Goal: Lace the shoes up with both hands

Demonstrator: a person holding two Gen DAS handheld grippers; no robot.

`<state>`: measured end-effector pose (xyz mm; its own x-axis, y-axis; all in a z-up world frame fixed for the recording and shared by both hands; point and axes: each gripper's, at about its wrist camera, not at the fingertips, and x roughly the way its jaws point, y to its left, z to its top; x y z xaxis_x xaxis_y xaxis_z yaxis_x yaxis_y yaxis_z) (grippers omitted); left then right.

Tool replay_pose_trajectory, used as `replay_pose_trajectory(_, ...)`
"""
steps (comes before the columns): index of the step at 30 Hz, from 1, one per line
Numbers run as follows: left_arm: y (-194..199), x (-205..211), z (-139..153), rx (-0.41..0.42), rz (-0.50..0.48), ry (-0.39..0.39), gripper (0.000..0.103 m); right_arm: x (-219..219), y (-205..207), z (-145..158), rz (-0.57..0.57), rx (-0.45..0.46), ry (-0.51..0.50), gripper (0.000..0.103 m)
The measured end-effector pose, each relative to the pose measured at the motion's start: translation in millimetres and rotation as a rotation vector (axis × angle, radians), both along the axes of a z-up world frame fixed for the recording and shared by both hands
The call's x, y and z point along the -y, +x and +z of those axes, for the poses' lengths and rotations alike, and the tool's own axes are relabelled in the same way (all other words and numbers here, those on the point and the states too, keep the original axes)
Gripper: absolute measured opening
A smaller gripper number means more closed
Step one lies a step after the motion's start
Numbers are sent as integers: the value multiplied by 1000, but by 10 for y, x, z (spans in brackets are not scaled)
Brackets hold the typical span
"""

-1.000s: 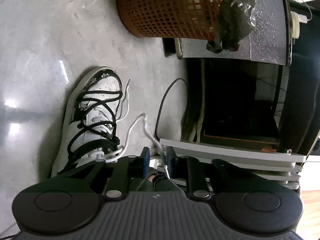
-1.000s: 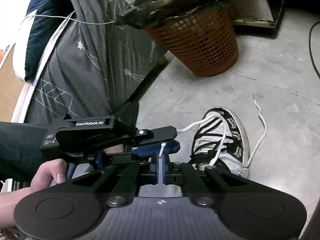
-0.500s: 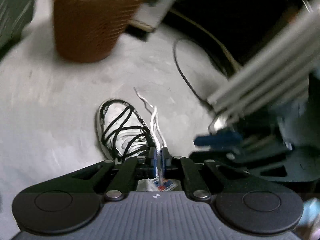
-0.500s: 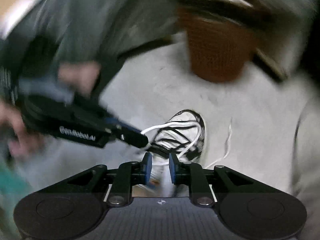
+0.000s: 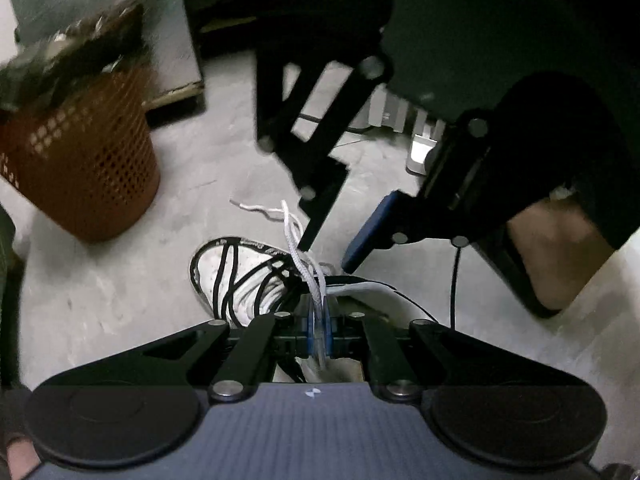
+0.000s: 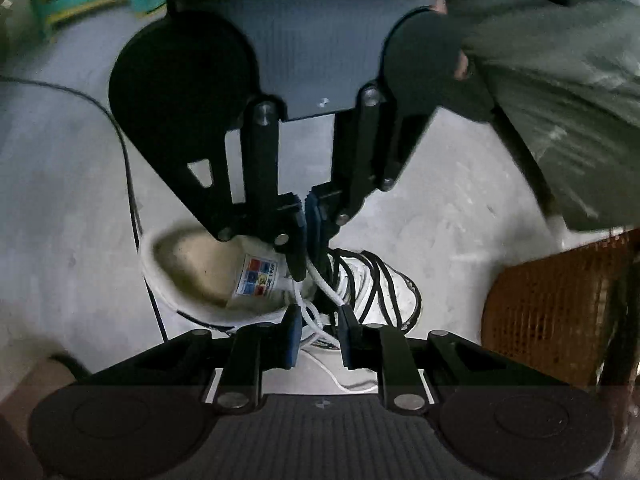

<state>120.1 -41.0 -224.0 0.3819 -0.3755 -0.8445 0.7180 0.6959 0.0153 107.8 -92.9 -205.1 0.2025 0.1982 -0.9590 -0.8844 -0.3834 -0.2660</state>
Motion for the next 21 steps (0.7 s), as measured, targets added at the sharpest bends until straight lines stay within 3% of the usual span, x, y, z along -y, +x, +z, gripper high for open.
replay_pose_trajectory(10, -36, 84, -7, 14, -32, 29, 6, 48, 29, 29, -80, 7, 61, 21)
replay_pose_trajectory(21, -94, 197, -42, 31, -89, 49, 6, 1, -78, -52, -37, -3, 53, 21)
